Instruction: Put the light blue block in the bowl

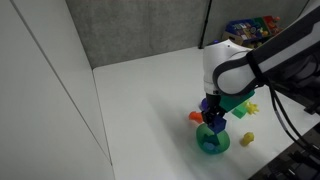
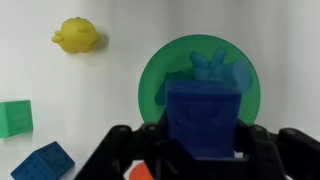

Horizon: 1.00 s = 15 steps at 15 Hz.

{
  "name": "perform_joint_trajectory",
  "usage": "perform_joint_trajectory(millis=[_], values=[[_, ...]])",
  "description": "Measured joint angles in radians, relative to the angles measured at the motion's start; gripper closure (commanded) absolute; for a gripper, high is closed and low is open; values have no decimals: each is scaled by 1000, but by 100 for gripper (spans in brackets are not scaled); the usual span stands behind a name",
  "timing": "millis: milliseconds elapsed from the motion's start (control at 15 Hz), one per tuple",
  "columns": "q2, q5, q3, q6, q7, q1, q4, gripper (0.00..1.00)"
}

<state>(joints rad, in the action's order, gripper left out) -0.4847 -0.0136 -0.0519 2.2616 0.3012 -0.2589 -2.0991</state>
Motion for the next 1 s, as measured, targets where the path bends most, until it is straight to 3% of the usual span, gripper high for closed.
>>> perform_joint_trajectory(millis=[600,1000], values=[[-126,-23,1,63,0,-14,26,76],[-211,-39,18,62,0,-27,120,76]])
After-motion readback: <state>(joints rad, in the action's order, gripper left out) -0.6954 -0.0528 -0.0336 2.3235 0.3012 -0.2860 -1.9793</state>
